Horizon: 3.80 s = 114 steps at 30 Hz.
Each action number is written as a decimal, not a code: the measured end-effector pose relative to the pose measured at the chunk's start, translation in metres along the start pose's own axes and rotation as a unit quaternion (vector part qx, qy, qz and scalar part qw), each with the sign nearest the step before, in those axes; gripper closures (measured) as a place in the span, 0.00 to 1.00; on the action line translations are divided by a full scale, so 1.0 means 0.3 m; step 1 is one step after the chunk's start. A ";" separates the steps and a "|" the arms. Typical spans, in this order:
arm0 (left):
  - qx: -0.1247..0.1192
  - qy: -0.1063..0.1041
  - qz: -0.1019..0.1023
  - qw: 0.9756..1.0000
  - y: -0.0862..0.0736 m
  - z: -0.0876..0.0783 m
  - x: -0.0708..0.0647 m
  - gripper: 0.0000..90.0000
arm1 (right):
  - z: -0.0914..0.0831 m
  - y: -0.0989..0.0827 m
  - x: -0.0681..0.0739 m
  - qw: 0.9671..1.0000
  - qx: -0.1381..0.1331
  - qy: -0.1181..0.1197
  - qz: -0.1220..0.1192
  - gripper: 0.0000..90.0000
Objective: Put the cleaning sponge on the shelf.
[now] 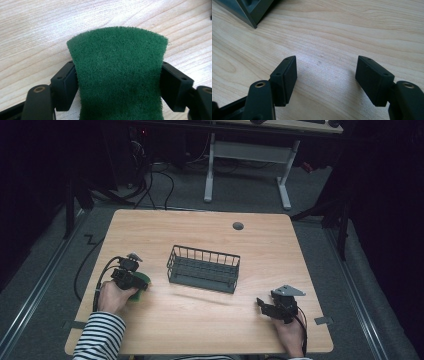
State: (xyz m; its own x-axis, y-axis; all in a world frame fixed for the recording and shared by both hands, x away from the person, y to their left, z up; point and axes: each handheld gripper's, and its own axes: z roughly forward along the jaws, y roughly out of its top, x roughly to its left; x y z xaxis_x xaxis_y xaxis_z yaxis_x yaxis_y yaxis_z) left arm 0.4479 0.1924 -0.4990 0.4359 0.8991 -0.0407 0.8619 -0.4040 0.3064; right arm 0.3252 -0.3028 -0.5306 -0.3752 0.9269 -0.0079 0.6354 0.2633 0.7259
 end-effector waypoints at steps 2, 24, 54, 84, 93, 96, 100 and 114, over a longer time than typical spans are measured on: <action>-0.006 -0.001 0.000 1.000 -0.001 -0.008 -0.003 0.29 | 0.000 0.000 0.001 1.000 0.000 -0.001 -0.001 0.38; -0.064 0.006 0.024 0.998 0.003 -0.113 -0.059 0.30 | 0.001 0.000 0.002 1.000 0.000 -0.002 -0.003 0.37; -0.124 -0.068 0.057 0.988 0.108 -0.344 -0.177 0.30 | 0.001 0.001 0.000 1.000 0.000 0.000 -0.002 0.37; -0.059 -0.071 0.147 0.985 0.446 -0.332 -0.448 0.30 | 0.002 0.001 0.002 1.000 0.001 0.001 -0.004 0.36; -0.066 -0.058 0.137 0.987 0.491 -0.269 -0.478 0.30 | 0.002 0.001 0.002 1.000 0.001 0.001 -0.005 0.35; -0.066 -0.045 0.138 0.987 0.498 -0.249 -0.482 0.30 | 0.002 0.001 0.002 1.000 0.001 0.001 -0.005 0.35; -0.068 -0.032 0.136 0.988 0.504 -0.224 -0.485 0.30 | 0.002 0.001 0.002 1.000 0.001 0.000 -0.006 0.35; -0.068 -0.022 0.134 0.988 0.494 -0.168 -0.508 0.29 | 0.002 0.001 0.002 1.000 0.001 0.000 -0.007 0.35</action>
State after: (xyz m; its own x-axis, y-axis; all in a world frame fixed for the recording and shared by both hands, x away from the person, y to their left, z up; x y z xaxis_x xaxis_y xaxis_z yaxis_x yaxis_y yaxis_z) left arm 0.4963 0.0039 -0.3995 0.6567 0.7539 0.0187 0.6730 -0.5970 0.4367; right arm 0.3257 -0.3018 -0.5308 -0.3840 0.9232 -0.0169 0.6323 0.2763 0.7238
